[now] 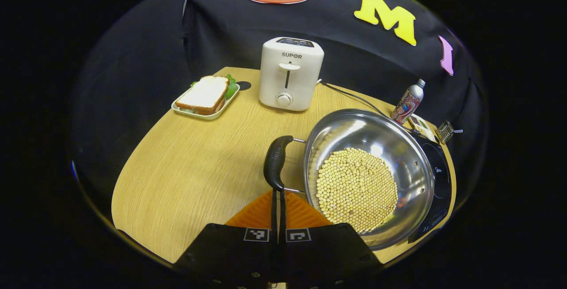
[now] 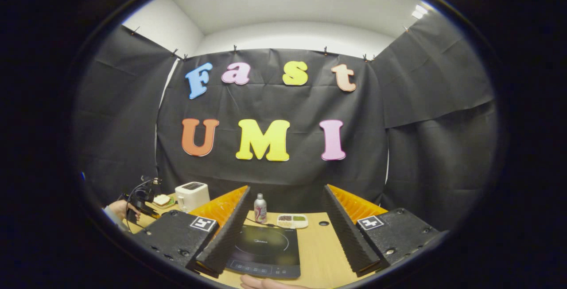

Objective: First push the handle of the pot to place it horizontally, then grasp the pot with both hands and set it on the induction cooktop.

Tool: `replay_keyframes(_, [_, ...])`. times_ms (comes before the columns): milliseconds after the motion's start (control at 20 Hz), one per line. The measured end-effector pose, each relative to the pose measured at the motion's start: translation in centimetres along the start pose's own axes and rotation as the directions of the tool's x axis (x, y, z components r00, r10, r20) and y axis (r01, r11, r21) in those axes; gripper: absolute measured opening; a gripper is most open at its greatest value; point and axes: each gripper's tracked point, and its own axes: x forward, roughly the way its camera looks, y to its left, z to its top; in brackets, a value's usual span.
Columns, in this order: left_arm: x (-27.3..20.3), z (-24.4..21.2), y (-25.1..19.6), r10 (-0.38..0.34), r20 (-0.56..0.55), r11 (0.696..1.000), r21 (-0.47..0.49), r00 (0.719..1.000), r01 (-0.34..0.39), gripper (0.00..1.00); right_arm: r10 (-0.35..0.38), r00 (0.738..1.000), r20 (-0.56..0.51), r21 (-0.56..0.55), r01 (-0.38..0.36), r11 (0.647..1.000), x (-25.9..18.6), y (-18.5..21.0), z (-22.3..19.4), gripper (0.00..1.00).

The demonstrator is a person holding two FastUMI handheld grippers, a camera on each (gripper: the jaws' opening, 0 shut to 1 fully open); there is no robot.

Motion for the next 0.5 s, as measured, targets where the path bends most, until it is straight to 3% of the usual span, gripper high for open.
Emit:
replay_keyframes(150, [-1.9,0.6,-0.1,0.000,0.039,1.000,-0.016,0.999,0.000,0.00,-0.008,1.000,-0.011,-0.006,0.008,1.000,0.7,0.6,-0.3,0.96])
replay_keyframes(300, [-4.9,1.6,-1.3,-0.048,0.127,0.999,-0.007,0.991,0.050,0.03,-0.002,0.999,-0.044,-0.010,0.001,1.000,1.6,2.0,-1.3,0.96])
replay_keyframes(450, [-8.1,2.9,-1.8,-0.058,0.208,0.998,0.018,0.977,0.055,0.33,0.004,0.997,-0.078,-0.005,-0.004,1.000,2.7,3.6,-2.4,1.00])
replay_keyframes(500, [-8.6,3.4,-2.4,-0.066,0.242,0.998,0.023,0.968,0.062,0.65,0.004,0.996,-0.091,-0.007,-0.005,1.000,3.2,4.0,-2.8,0.96])
